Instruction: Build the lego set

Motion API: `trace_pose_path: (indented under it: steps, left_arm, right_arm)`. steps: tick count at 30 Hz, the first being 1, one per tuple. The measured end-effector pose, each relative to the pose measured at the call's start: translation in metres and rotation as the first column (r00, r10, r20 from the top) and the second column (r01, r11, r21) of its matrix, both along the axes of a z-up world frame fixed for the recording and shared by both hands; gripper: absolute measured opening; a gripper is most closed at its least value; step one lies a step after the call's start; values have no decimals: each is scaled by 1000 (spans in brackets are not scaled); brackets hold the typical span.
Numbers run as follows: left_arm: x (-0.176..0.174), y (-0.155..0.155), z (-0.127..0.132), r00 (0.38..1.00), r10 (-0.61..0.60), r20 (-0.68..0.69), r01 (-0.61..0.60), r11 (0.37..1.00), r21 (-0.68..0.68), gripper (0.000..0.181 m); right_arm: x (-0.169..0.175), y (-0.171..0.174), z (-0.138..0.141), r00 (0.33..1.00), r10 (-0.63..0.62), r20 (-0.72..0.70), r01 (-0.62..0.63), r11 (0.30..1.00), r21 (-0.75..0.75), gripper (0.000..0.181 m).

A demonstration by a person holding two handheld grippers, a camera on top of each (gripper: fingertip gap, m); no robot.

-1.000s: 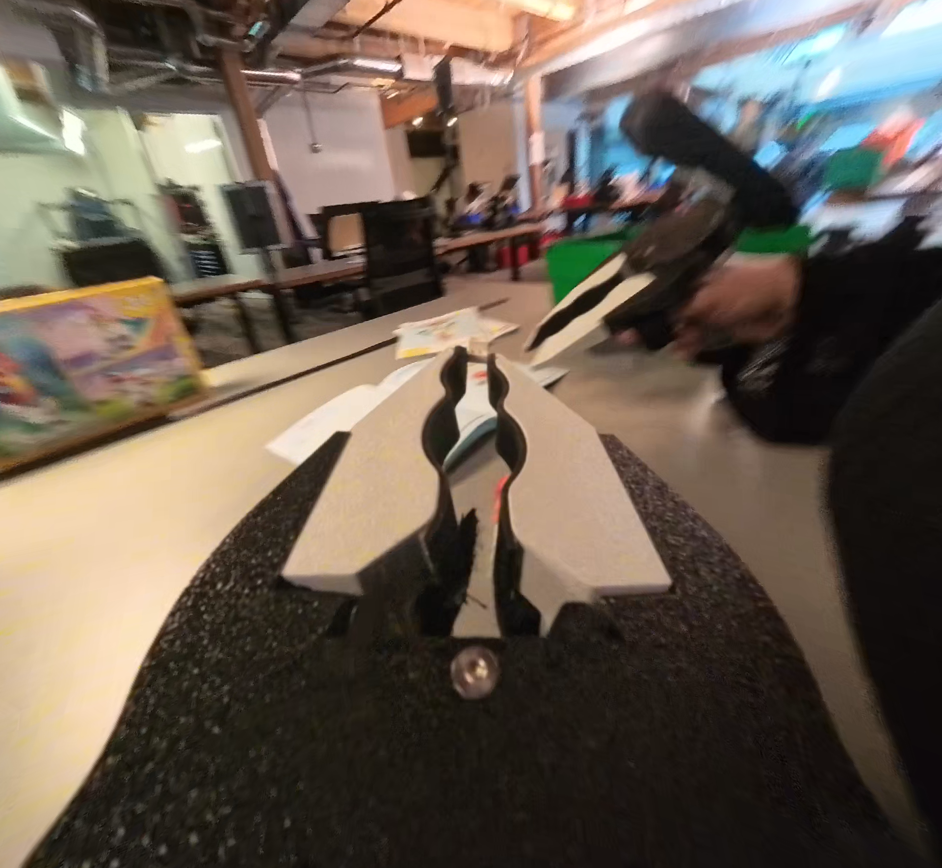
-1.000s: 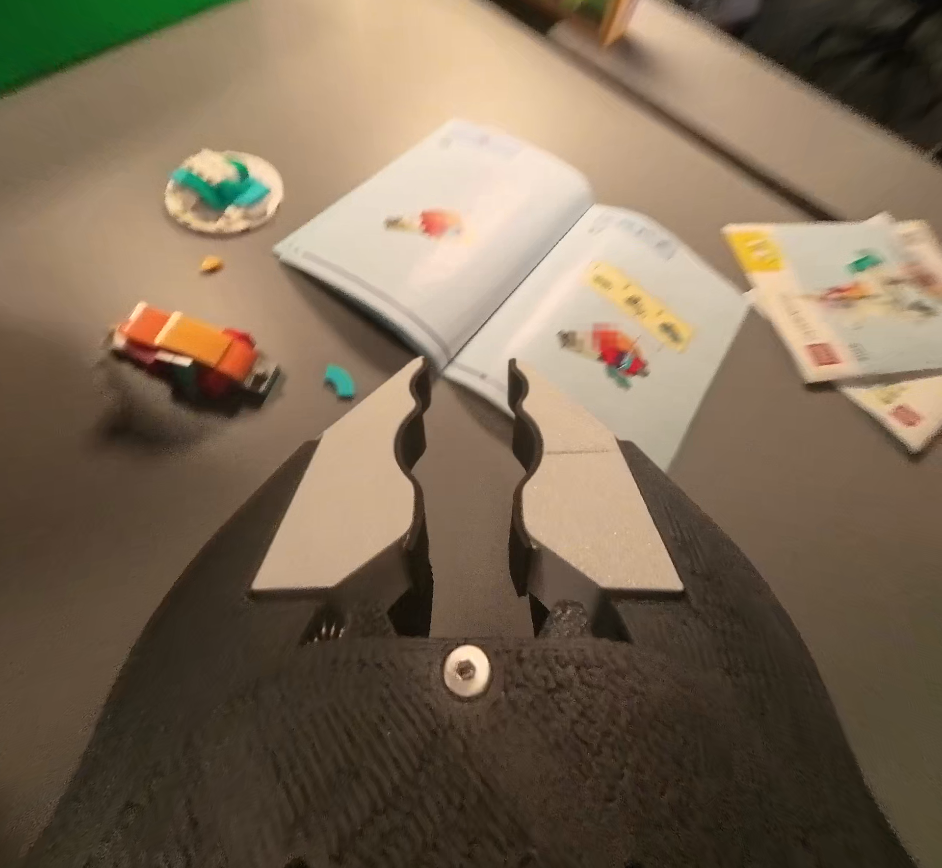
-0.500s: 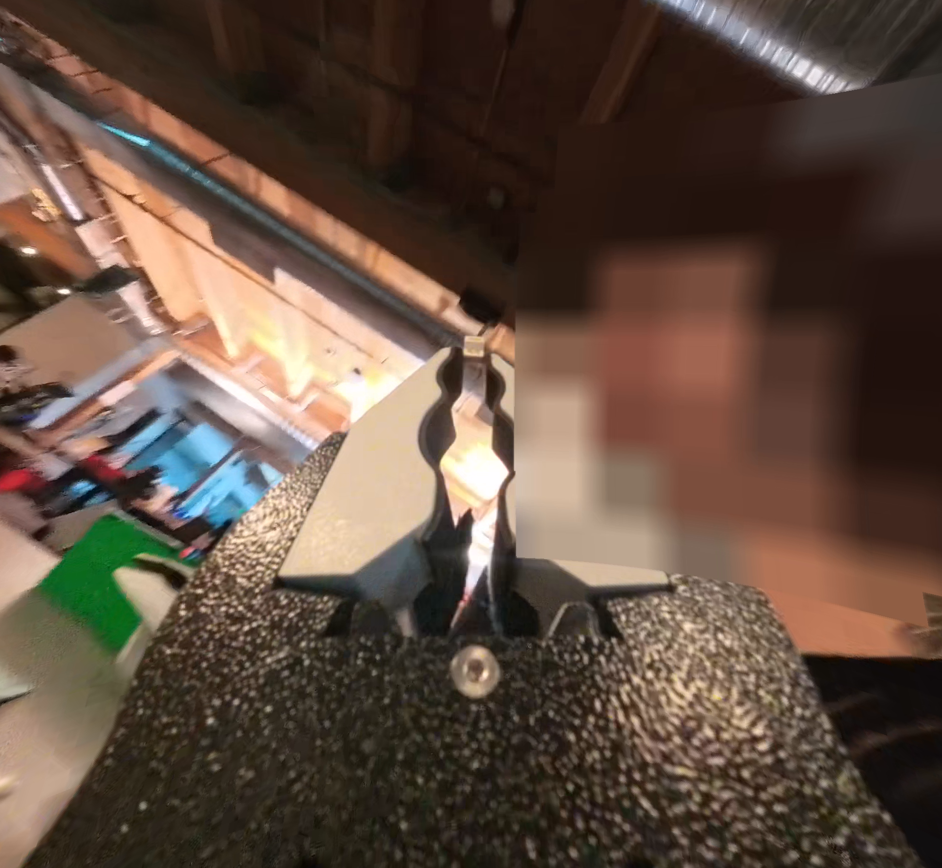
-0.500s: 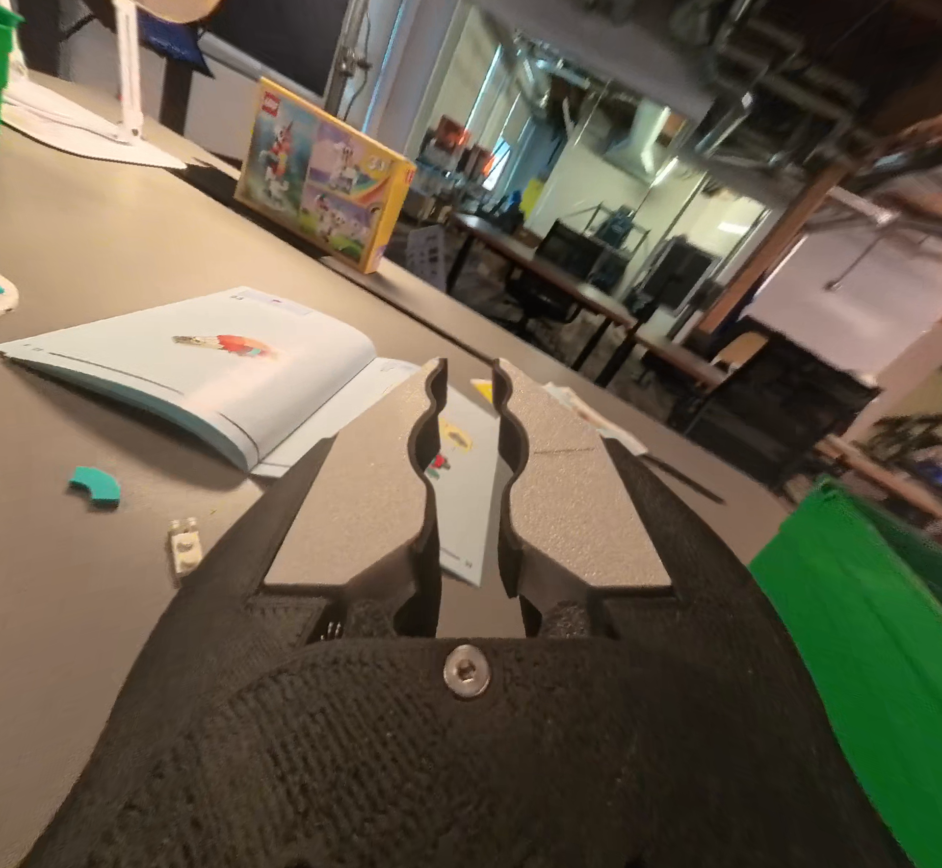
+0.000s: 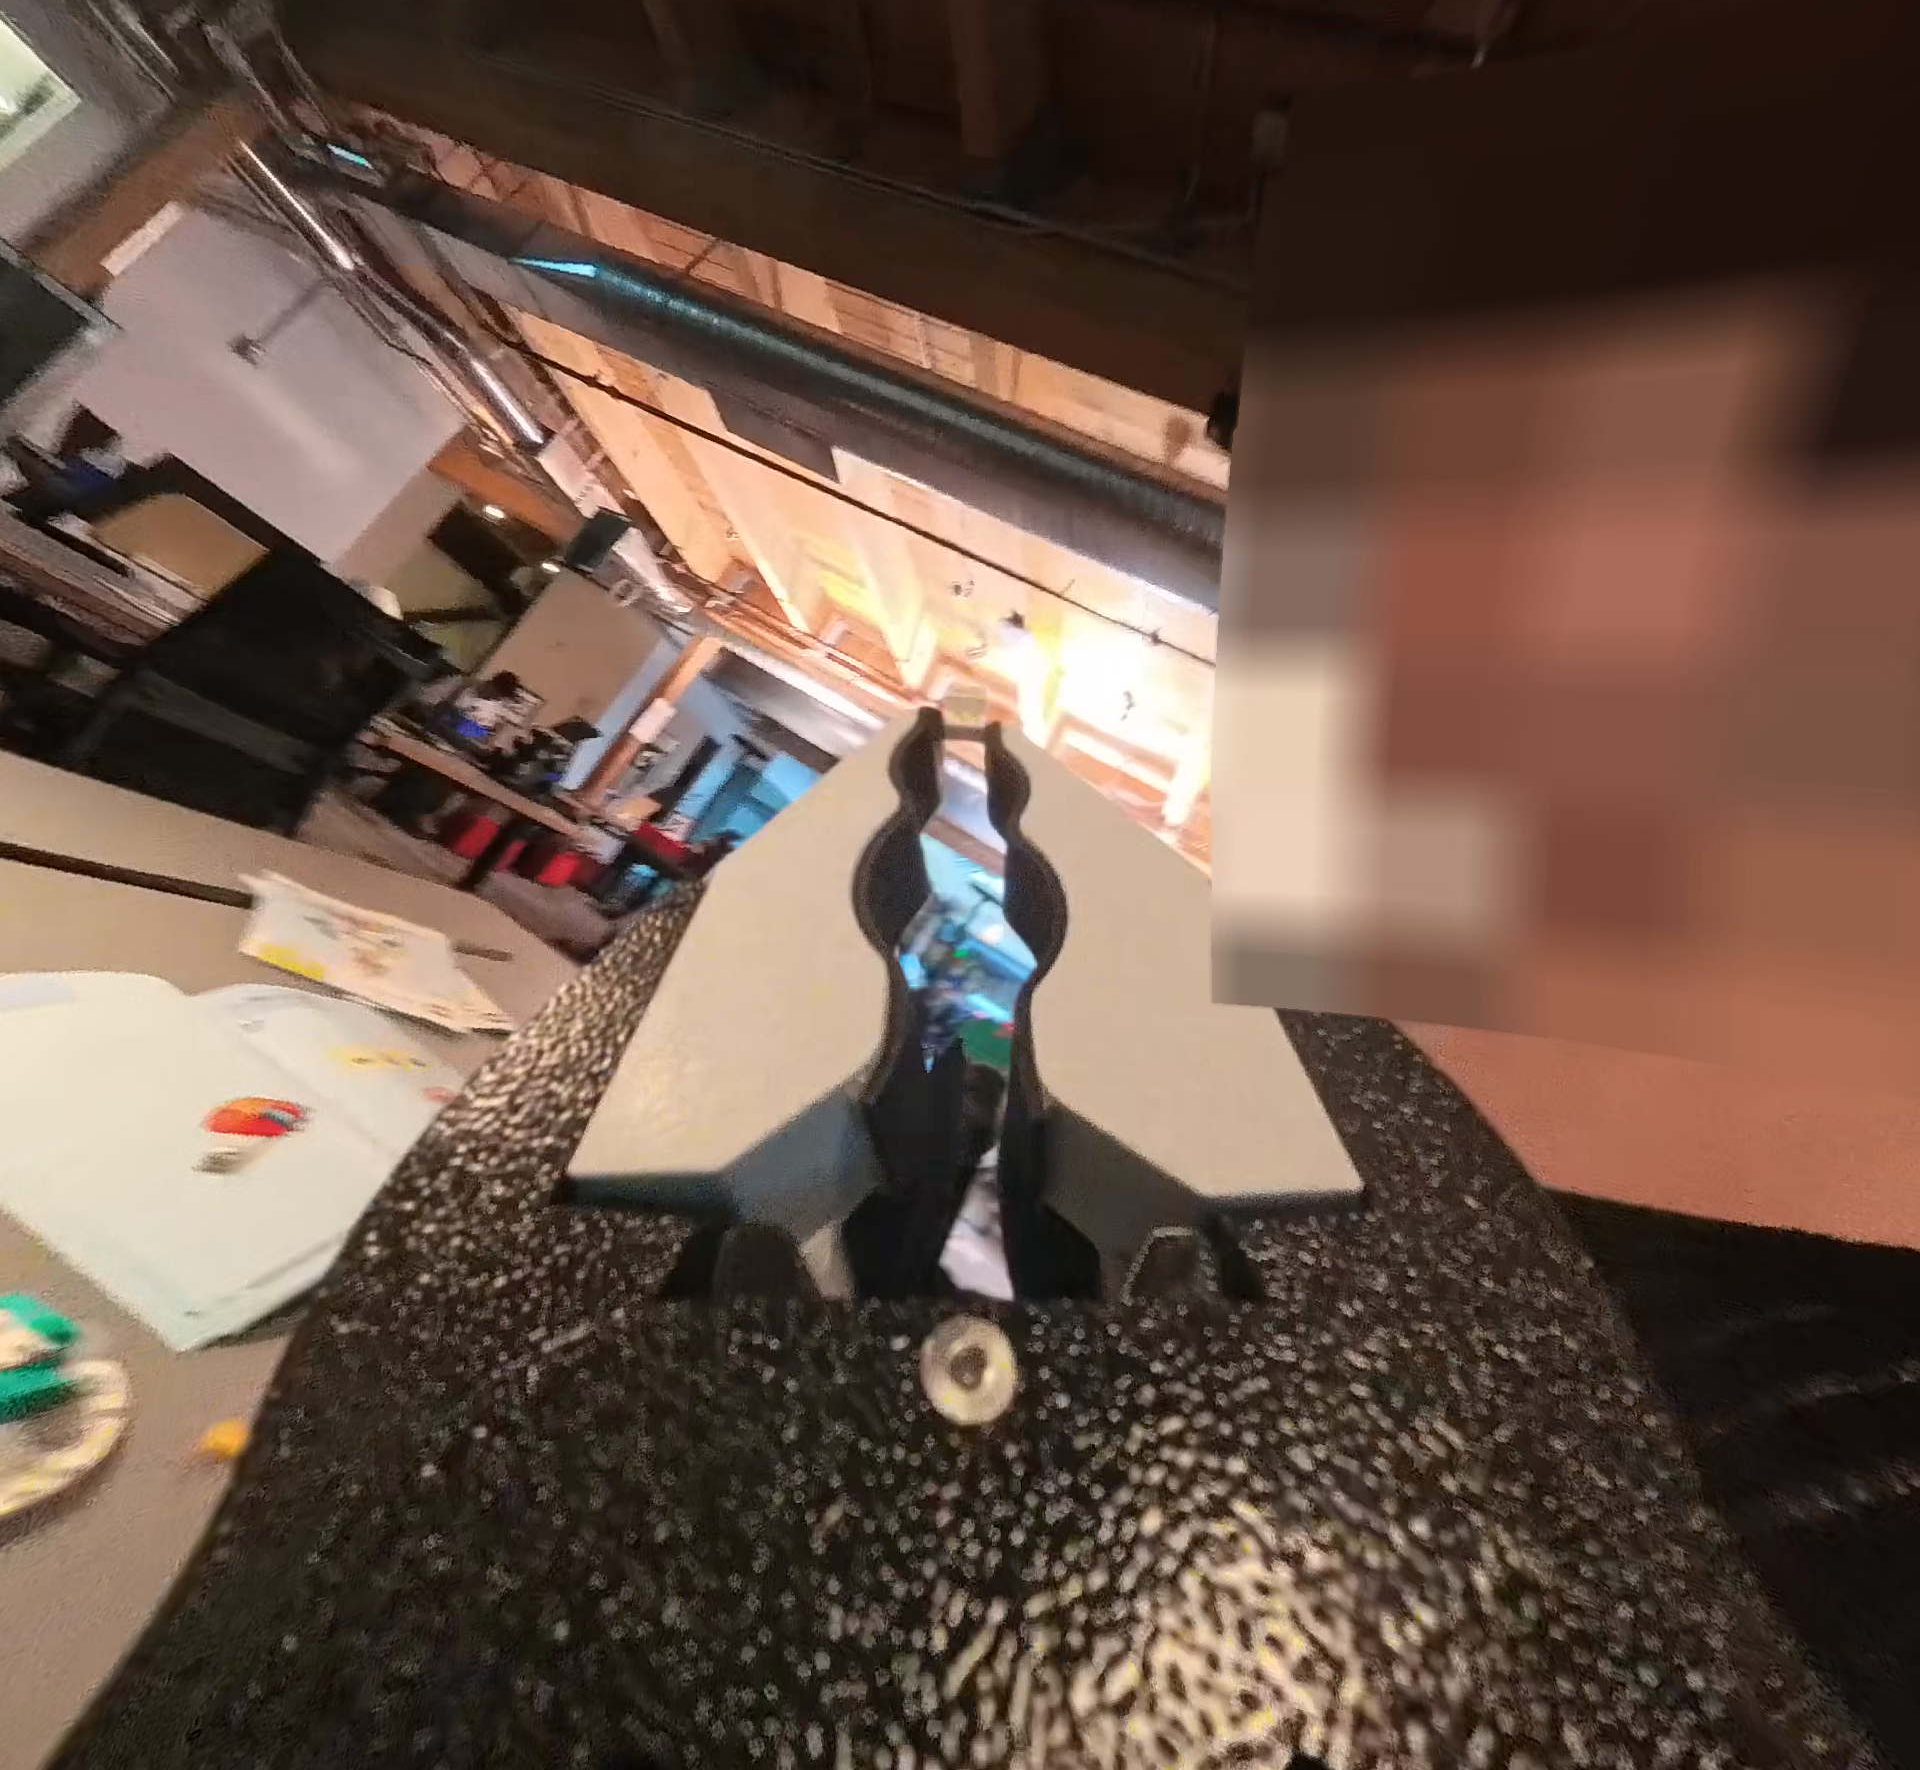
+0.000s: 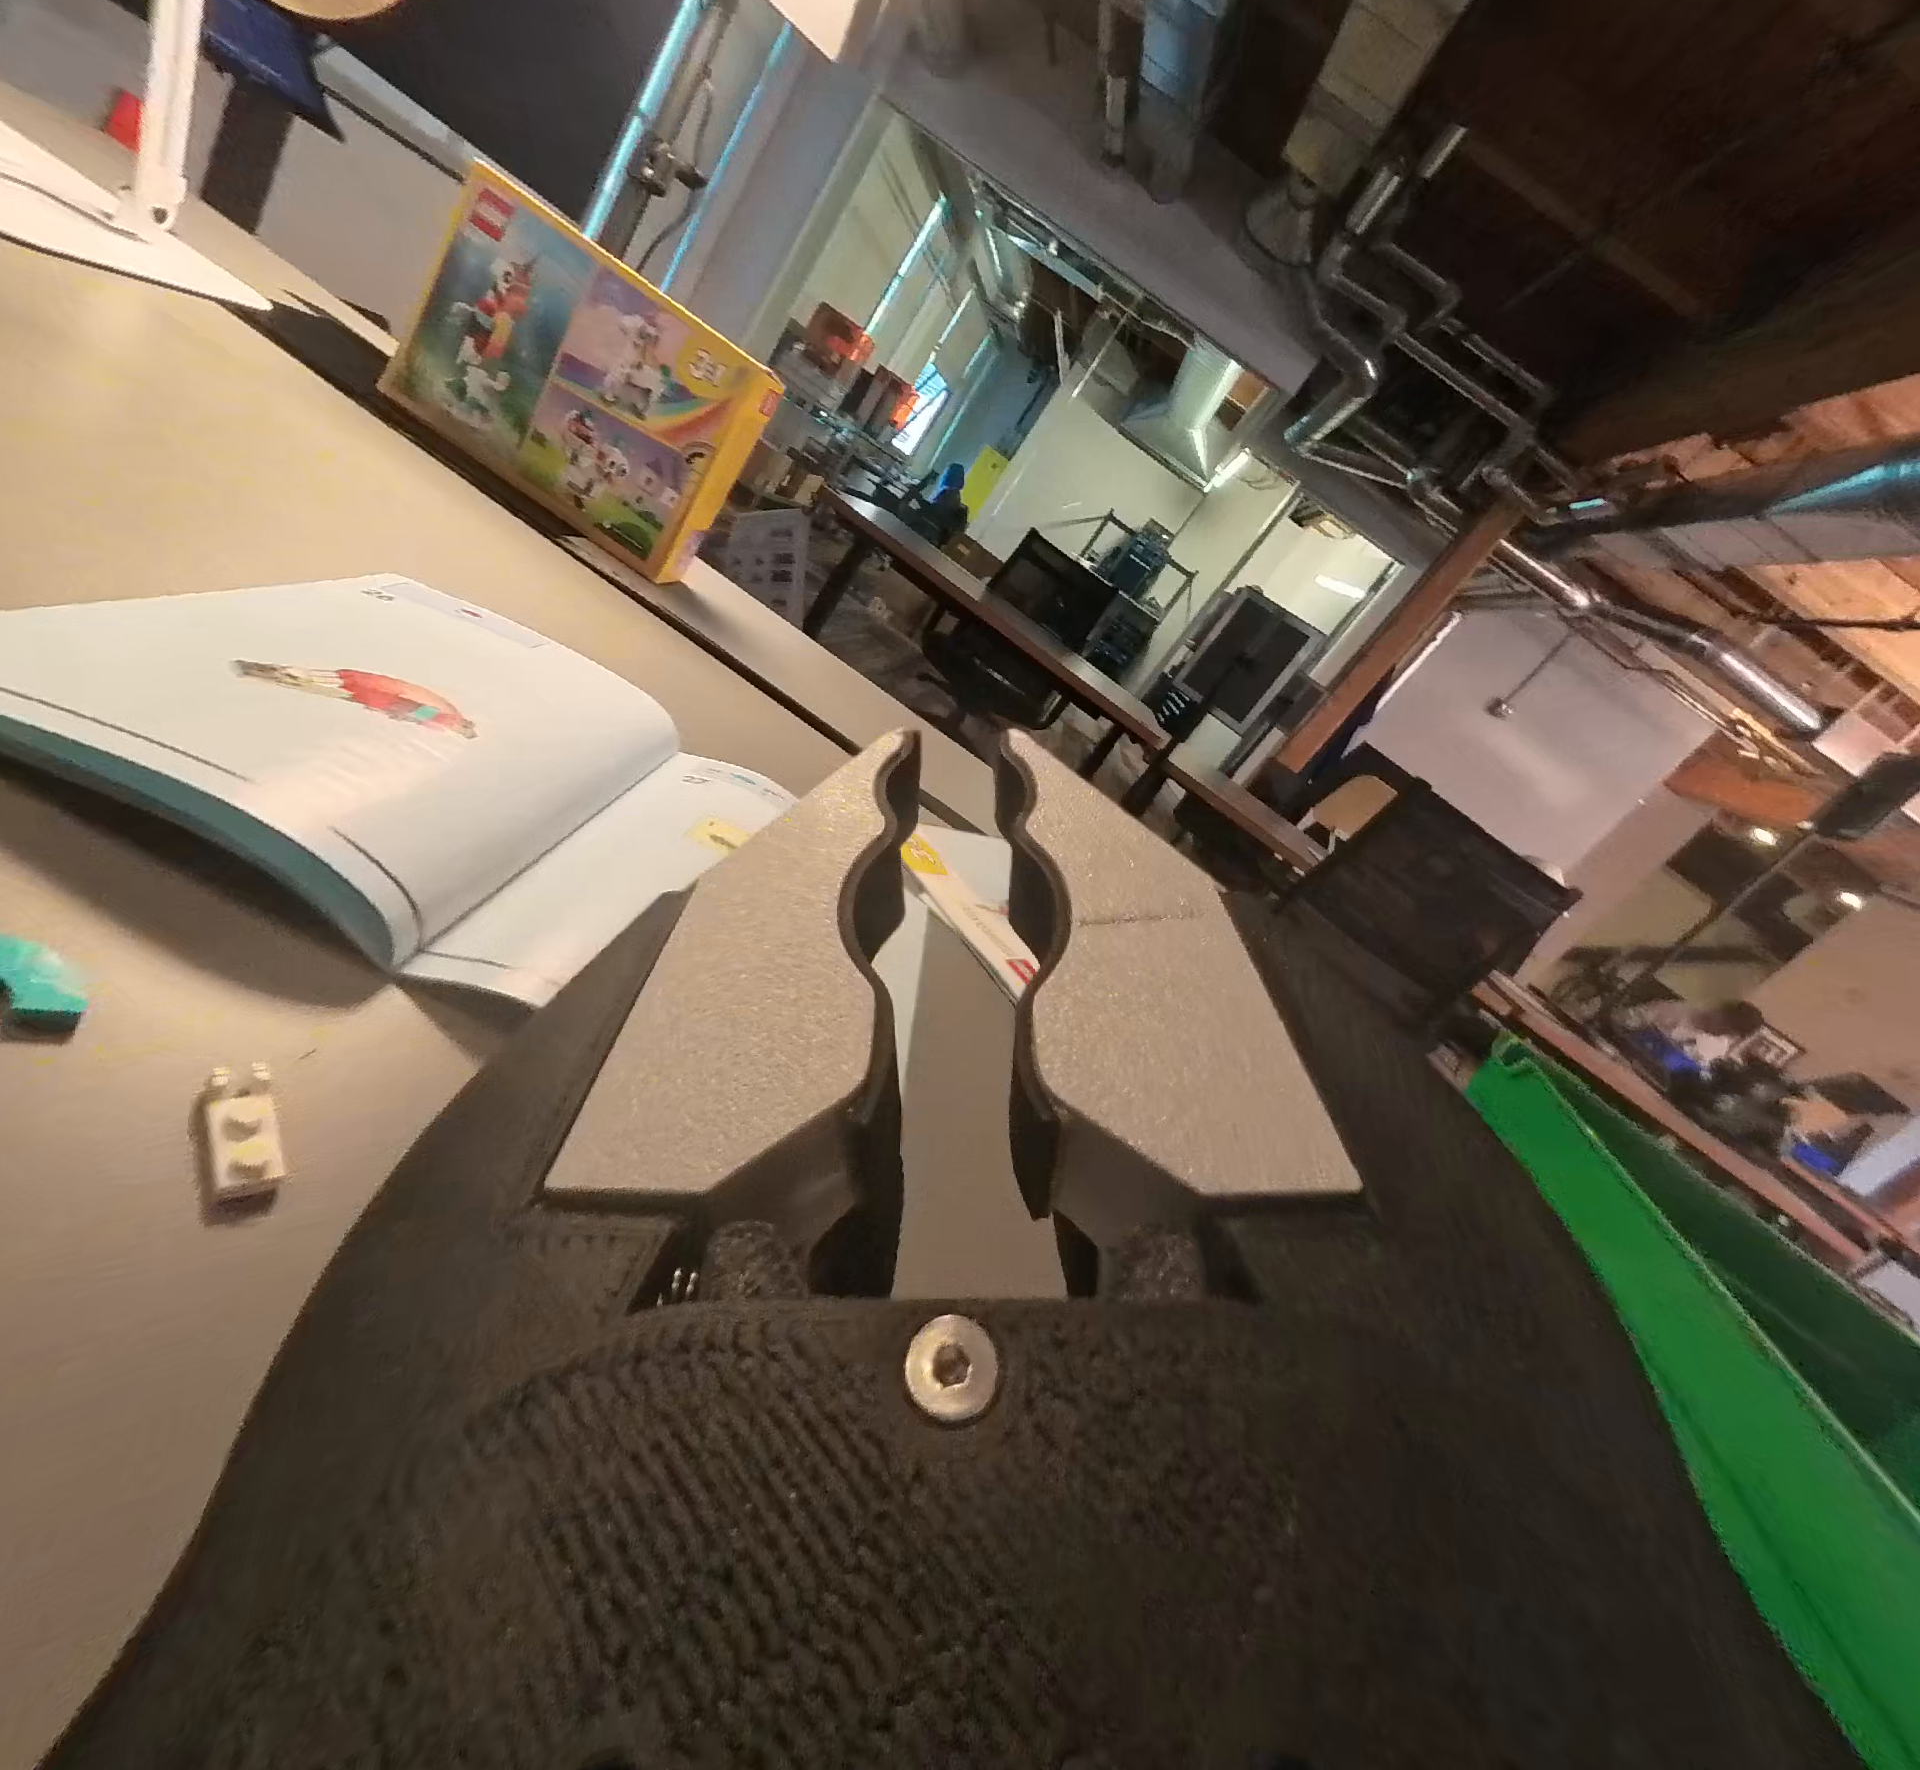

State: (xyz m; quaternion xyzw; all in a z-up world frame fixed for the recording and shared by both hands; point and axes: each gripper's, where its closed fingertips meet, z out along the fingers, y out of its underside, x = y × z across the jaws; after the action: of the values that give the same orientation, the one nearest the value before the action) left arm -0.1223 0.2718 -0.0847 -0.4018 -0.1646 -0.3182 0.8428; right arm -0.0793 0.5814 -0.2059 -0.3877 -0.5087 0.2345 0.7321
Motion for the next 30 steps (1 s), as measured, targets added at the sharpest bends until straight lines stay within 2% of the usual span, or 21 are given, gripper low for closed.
trace_pose_path:
  steps: [1,4,7,10,13,16,20,22,26,29,30]
  left_arm:
    - [-3,-4,1,998,42,-36,-43,999,-26,6]
    - [-15,-16,-1,972,182,-149,-200,972,-123,5]
    - [-29,-28,-9,923,299,-243,-351,913,-210,5]
    - [-41,-39,-16,870,375,-320,-464,841,-278,5]
    - [-50,-43,-30,802,408,-436,-573,732,-369,5]
    - [-46,-28,-54,755,327,-569,-622,630,-464,5]
    - [-20,7,-94,781,103,-616,-548,585,-598,5]
    - [-13,17,-106,774,59,-630,-548,561,-621,5]
    - [-3,28,-119,794,9,-608,-508,560,-654,5]
    - [-6,28,-116,818,48,-573,-486,591,-643,5]
    - [-9,28,-116,812,68,-579,-503,585,-636,5]
  right_arm:
    - [0,3,0,1000,-9,-5,9,1000,-8,12]
    - [-3,10,1,1000,-23,-13,23,1000,-3,12]
    - [-10,17,2,999,-44,-17,44,999,12,12]
    - [-18,27,3,997,-68,-23,68,998,-2,12]
    - [-25,37,3,995,-94,-28,93,995,-24,12]
    - [-30,43,3,993,-118,-29,117,993,-31,12]
    - [-35,45,2,990,-140,-23,140,990,-9,12]
    - [-36,44,2,990,-144,-16,144,990,10,11]
    - [-38,40,1,990,-139,-5,139,990,37,11]
    - [-39,40,1,991,-136,-2,136,990,42,11]
    - [-39,40,1,991,-135,-2,135,990,41,11]
